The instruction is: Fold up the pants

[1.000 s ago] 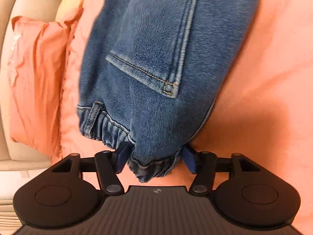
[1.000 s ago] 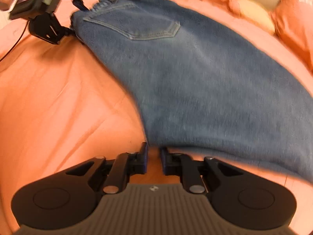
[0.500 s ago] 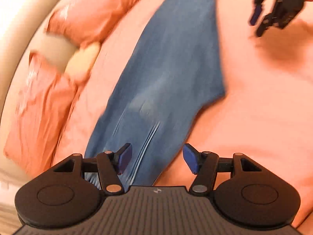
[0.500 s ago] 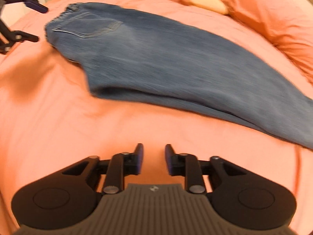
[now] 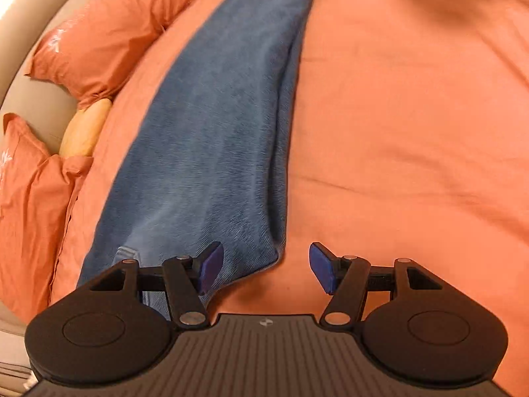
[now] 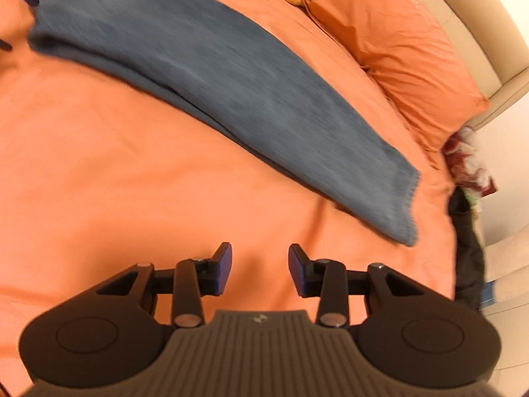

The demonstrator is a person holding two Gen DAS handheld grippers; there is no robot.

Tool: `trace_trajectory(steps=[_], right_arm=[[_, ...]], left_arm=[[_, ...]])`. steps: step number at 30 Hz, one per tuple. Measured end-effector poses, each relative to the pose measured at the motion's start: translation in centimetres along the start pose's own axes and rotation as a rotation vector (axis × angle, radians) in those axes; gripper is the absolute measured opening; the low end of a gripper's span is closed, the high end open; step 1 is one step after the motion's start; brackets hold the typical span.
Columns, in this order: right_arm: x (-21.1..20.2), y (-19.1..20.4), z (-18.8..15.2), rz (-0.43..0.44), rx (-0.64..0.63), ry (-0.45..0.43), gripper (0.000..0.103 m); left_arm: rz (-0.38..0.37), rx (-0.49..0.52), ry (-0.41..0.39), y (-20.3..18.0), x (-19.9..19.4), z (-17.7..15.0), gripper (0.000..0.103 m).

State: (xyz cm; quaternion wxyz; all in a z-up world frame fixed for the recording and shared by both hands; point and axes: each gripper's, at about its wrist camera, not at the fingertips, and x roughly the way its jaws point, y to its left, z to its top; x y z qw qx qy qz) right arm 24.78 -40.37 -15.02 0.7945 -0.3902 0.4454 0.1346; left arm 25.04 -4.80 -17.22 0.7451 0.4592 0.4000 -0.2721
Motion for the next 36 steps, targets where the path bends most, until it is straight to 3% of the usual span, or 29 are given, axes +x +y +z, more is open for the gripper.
trace_trajectory(steps=[8,16,22,24,27,28,29,36], right_arm=[[5.0,-2.0,-2.5,-0.167,-0.327,-0.029,0.047],[13.5,-4.3,-4.1,-0.357,-0.696,0.019,0.047],[14.9,-8.2,-3.5,-0.403,-0.598,-0.007,0.038],[16.0,-9.2,-3.9,-0.405,-0.64,0.028,0.038],[17.7,-10.0,-4.4,-0.428,-0.71,0.063,0.028],[18.2,-10.3,-4.4,-0.436,-0.72,0.074,0.012],[18.4,-10.6,-4.3,-0.433,-0.729,0.077,0.007],[17.0,-12.1,-3.6,-0.442,-0.824,0.05,0.001]], left_arm=[[-0.012,0.037,0.117,-0.5,3.0,1.1,0.069],[-0.034,-0.001,0.171,0.3,3.9,1.9,0.065],[-0.062,0.018,0.17,0.7,4.2,2.1,0.053],[-0.054,0.038,0.18,0.6,4.3,2.1,0.034],[-0.073,0.032,0.202,1.1,4.8,2.4,0.032],[-0.085,0.025,0.208,1.4,4.9,2.5,0.032],[-0.093,0.02,0.213,1.5,4.9,2.6,0.032],[-0.097,0.024,0.217,1.4,5.0,2.6,0.032]])
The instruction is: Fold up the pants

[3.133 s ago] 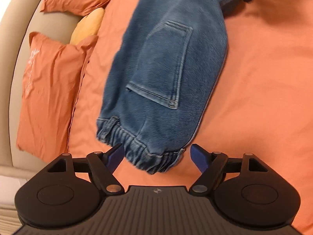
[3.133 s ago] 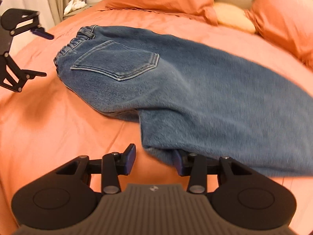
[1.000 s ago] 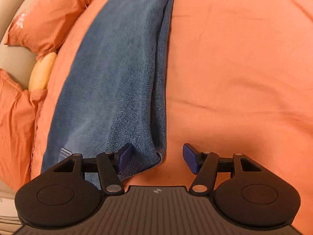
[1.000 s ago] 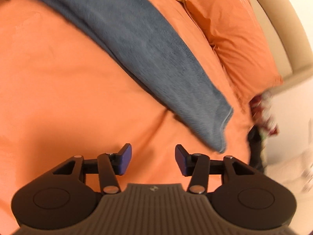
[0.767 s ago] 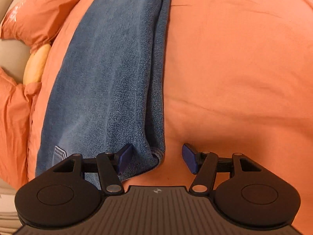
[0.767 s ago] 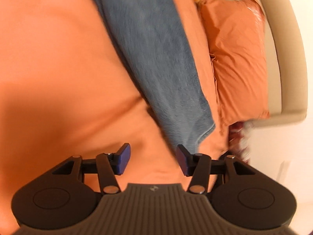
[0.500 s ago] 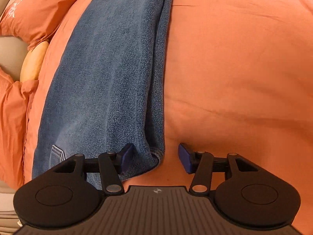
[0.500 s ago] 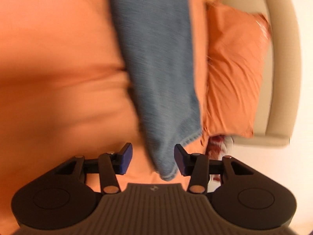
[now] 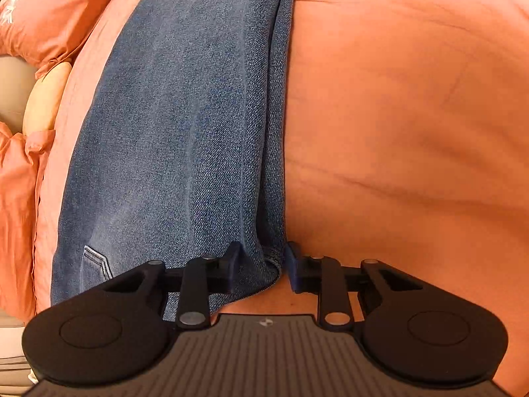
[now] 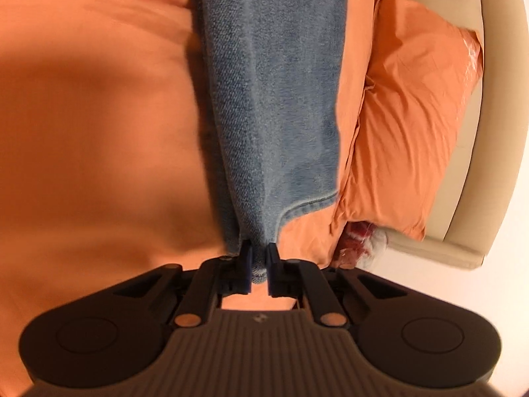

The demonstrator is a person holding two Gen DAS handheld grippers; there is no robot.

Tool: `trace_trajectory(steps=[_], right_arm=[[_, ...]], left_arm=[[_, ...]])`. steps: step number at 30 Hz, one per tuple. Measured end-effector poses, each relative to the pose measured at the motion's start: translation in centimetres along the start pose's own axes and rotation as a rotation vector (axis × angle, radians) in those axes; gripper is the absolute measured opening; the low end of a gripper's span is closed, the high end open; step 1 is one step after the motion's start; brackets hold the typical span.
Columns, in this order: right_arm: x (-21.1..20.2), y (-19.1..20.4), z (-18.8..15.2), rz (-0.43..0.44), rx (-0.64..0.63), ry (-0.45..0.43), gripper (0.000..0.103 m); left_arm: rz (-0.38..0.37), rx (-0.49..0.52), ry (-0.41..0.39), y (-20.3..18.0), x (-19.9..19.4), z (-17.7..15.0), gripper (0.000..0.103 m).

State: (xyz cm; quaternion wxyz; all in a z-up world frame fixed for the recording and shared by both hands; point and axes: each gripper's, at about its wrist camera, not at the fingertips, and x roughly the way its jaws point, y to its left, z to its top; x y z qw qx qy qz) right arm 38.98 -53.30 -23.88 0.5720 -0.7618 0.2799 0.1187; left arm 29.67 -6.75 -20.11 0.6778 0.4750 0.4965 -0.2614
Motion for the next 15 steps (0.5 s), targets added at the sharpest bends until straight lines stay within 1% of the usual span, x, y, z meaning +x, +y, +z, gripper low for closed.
trace_trajectory(steps=[1,2,3,4,5,7,8,9,11,12,13,14,15], right_arm=[[-0.2,-0.7,-0.1,-0.006,0.012,-0.003,0.001],[-0.1,-1.4,-0.1,0.008,0.021,0.001,0.001],[0.0,-1.8,0.0,0.05,0.021,0.01,0.001],[0.0,-1.8,0.2,0.048,-0.003,0.013,0.001],[0.2,-1.7,0.3,0.01,-0.035,0.014,0.0],[0.4,-2.5,0.7,-0.024,-0.014,0.028,0.0],[0.5,-3.2,0.9,-0.082,0.004,0.025,0.0],[0.3,-4.2,1.0,-0.159,0.035,0.018,0.0],[-0.3,-7.3,0.9,-0.328,0.175,-0.006,0.0],[-0.5,-8.1,0.9,-0.384,0.221,-0.012,0.0],[-0.3,-8.4,0.8,-0.396,0.236,-0.007,0.0],[0.3,-8.0,0.8,-0.331,0.222,0.017,0.0],[0.9,-6.8,0.7,-0.26,0.177,0.041,0.0]], left_arm=[[0.0,-0.001,-0.001,0.0,0.0,0.0,0.032],[0.0,-0.003,-0.002,0.0,0.1,0.0,0.032],[0.001,-0.005,-0.002,0.0,0.1,0.0,0.032],[0.003,-0.007,-0.002,0.0,0.2,0.0,0.032],[0.005,-0.009,-0.002,0.0,0.1,0.1,0.032],[0.006,-0.01,-0.003,-0.1,0.0,-0.1,0.031],[0.006,-0.008,-0.005,-0.1,0.0,-0.2,0.031],[0.005,-0.007,-0.006,-0.1,-0.1,-0.2,0.031],[0.003,-0.01,-0.008,0.0,-0.1,-0.2,0.031],[0.005,-0.006,-0.012,-0.1,-0.2,-0.2,0.031],[0.009,-0.001,-0.018,-0.2,-0.3,-0.2,0.031],[0.014,0.005,-0.023,-0.2,-0.3,-0.3,0.031],[0.017,0.011,-0.023,-0.3,-0.4,-0.2,0.031]])
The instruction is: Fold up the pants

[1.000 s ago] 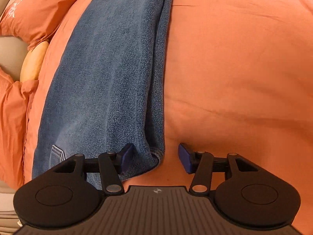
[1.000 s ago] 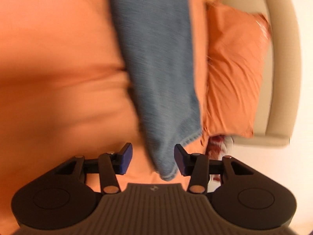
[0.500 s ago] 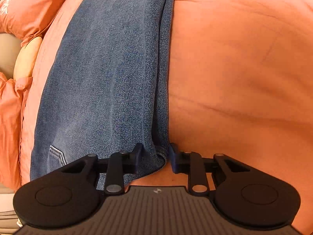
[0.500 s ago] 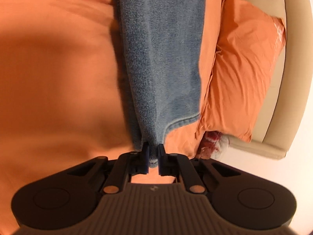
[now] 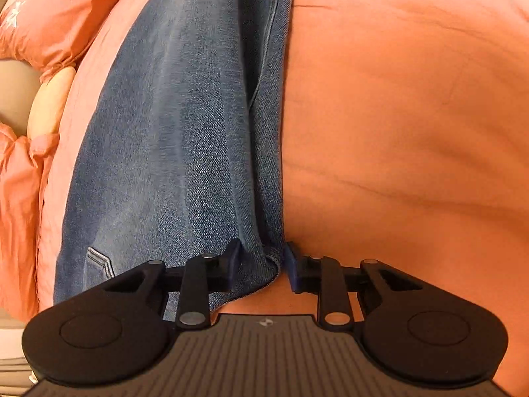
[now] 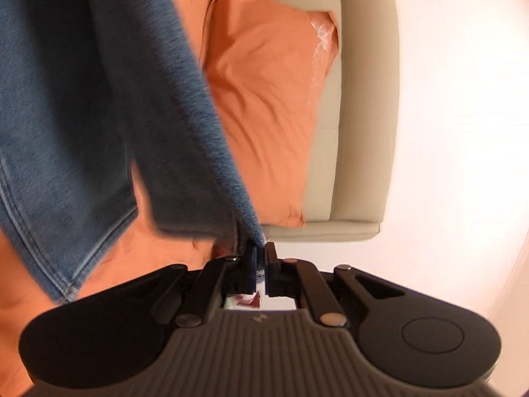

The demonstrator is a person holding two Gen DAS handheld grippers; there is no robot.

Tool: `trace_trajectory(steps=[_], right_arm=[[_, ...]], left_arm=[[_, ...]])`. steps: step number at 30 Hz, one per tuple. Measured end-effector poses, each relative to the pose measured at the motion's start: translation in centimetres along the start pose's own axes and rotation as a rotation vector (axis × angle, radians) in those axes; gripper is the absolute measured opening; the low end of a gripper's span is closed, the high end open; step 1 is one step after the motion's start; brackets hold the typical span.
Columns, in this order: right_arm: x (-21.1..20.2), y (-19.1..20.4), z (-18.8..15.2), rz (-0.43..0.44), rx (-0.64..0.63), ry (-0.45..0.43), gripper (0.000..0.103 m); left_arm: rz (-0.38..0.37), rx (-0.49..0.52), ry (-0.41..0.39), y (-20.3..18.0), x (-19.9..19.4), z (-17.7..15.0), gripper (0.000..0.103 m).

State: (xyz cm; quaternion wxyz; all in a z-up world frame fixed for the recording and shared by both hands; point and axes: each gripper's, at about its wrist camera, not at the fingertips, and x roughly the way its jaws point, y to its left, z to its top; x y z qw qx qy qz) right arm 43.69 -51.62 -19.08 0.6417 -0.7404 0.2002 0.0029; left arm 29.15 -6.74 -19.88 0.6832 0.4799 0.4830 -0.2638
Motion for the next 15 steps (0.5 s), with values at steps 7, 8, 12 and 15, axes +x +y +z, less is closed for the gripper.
trace_trajectory(steps=[7,8,12,15], right_arm=[[0.0,7.8,-1.3,0.203,-0.182,0.013,0.0],[0.2,8.2,-1.2,0.206,-0.19,0.011,0.0],[1.2,9.3,-0.9,0.261,-0.202,0.008,0.0],[1.2,9.7,-0.7,0.287,-0.211,0.011,0.002]], left_arm=[[-0.018,-0.015,0.001,0.3,0.0,-0.2,0.031],[-0.016,-0.015,0.001,0.3,0.0,-0.2,0.031],[-0.016,-0.02,0.003,0.3,0.0,-0.1,0.031],[-0.026,-0.031,0.004,0.6,0.0,-0.1,0.031]])
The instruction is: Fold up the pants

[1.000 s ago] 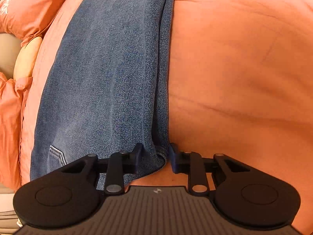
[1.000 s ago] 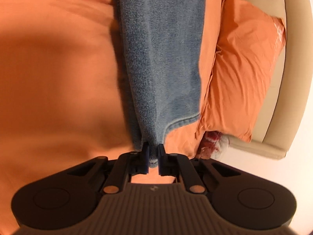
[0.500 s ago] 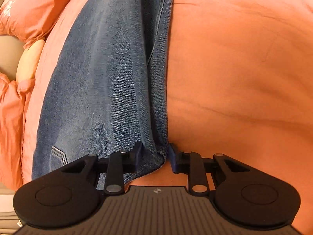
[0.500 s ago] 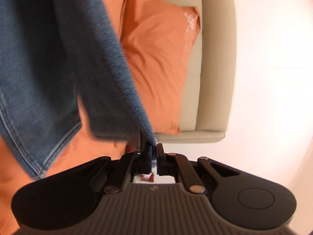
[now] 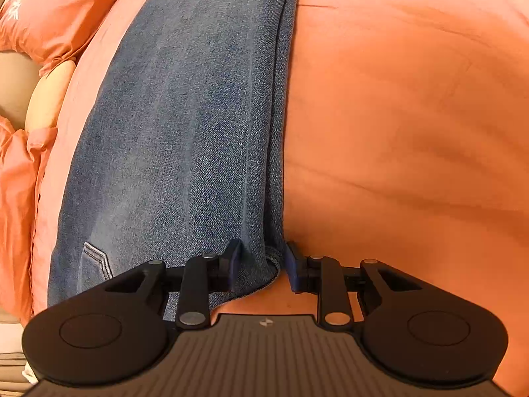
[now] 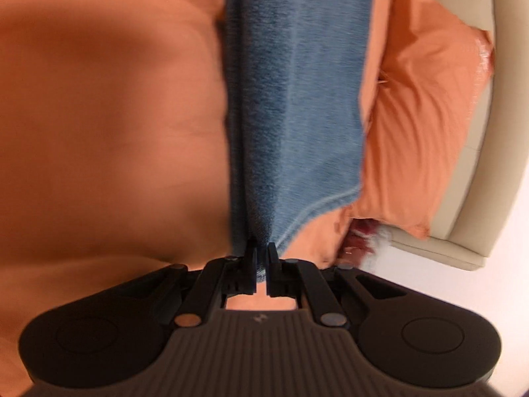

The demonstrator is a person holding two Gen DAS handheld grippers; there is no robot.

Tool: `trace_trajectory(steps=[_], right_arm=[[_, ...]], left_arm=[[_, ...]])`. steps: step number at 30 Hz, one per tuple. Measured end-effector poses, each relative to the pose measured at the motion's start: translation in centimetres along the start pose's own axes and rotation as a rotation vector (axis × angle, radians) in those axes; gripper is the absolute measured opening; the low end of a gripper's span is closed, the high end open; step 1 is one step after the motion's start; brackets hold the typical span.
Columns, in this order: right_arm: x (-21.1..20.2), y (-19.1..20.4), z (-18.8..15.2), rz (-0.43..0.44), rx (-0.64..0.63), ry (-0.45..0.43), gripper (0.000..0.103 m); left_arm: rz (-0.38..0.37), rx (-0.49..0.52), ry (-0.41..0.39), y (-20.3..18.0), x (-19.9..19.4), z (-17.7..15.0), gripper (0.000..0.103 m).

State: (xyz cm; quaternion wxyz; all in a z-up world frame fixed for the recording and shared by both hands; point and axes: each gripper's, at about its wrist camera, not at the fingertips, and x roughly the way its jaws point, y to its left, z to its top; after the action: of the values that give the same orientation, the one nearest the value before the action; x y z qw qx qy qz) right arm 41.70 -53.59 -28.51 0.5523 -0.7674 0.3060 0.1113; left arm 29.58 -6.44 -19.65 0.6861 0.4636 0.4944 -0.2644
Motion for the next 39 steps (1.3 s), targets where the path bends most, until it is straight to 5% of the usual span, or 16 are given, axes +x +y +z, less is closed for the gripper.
trace_trajectory(steps=[5,19,22,30,35,39], right_arm=[[-2.1,0.9,-0.5,0.025,-0.026,-0.041,0.027],[0.6,1.5,1.8,-0.027,-0.074,0.023,0.024],[0.3,0.8,1.8,-0.045,-0.067,0.039,0.014],[-4.1,-2.4,0.3,-0.091,-0.069,0.054,0.01],[-9.9,-3.5,-1.9,-0.09,-0.117,0.034,0.009],[-15.3,-3.7,-3.5,-0.091,-0.141,0.033,0.009]], left_arm=[[-0.017,-0.014,-0.006,0.3,-0.2,0.1,0.034],[0.002,0.0,-0.005,-0.2,0.0,0.6,0.047],[0.033,0.025,-0.001,-0.7,-0.3,0.6,0.029],[0.044,0.076,-0.034,0.0,-3.9,-0.4,0.02],[0.041,0.115,-0.025,0.3,-6.1,-1.6,0.0],[0.069,0.141,-0.027,0.5,-7.3,-4.2,0.0]])
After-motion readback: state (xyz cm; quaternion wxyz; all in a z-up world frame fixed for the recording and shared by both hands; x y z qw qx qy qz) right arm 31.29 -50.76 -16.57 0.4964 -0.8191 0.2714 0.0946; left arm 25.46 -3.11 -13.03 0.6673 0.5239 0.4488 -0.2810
